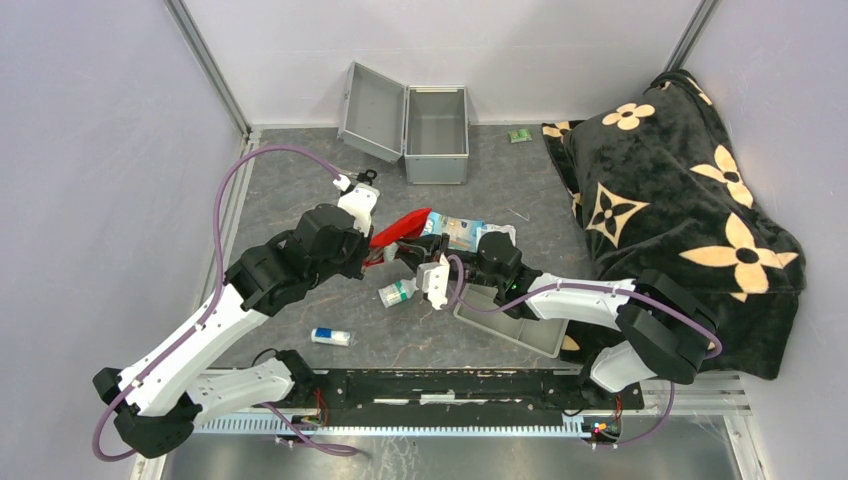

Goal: Organize the medicine kit
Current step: Place the medical item at the medicine pouch.

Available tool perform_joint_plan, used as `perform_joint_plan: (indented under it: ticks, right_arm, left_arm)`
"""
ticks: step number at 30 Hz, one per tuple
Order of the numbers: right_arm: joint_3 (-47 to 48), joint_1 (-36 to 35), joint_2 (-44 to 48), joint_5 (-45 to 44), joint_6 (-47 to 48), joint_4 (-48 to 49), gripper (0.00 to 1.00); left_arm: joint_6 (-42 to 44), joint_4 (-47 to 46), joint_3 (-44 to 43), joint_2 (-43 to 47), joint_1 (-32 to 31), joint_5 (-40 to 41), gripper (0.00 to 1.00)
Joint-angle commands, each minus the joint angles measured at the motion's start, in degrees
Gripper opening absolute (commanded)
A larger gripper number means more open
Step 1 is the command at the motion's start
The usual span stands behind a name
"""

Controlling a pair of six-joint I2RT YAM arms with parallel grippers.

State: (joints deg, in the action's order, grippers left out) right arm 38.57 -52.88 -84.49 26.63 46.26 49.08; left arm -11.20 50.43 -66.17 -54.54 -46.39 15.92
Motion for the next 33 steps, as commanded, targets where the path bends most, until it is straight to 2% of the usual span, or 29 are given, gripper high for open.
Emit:
perform_joint_plan:
  ticks: [1,5,10,17,20,24,26,27,30,33]
  right_arm:
    - [1.7,-0.3,0.0,-0.9,3.6,-3.4,0.36]
    - [1.6,-0.3,0.9,-1.3,4.1,-4.2,0.43]
    - [2.4,-0.3,1.9,-1.3,4.0,-6.9,0.45]
    - [7.1,-0.3,3.7,-0.4,1.0,-15.5,0.48]
    - [9.3,-0.3,4.7,-0.1,0.2,-19.2,0.43]
    - [13.5,-0.2,5.1,0.1,0.4,-28.2,0.26]
    - [15.2,-0.2,5.1,-0.3,1.2,-32.2,0.22]
    - [15.7,-0.2,5.1,-0.7,1.5,-33.6,0.23]
    - [16.2,-0.3,5.4,-1.4,1.5,-36.0,0.32]
    - [16.5,-0.3,6.8,1.1,-1.5,-36.0,0.36]
  left_arm:
    - [2.1,-2.6,-1.6,1.1,-0.3,-1.2,0.02]
    - [2.1,-2.7,-1.5,1.0,-0.3,-1.2,0.02]
    - [2.1,-2.8,-1.2,1.0,-0.3,-1.2,0.02]
    - [1.9,-3.3,-0.2,1.0,-0.3,-1.6,0.02]
    - [2.0,-3.5,0.1,1.0,-0.3,-1.7,0.02]
    - [1.7,-4.0,1.2,1.5,-0.3,-1.9,0.02]
    - [1.6,-4.2,1.6,1.8,-0.3,-2.0,0.02]
    - [1.5,-4.3,1.8,1.9,-0.3,-2.1,0.02]
    - [1.3,-4.6,2.1,2.1,-0.3,-2.4,0.02]
    - [1.1,-5.0,2.8,2.2,-0.3,-2.7,0.02]
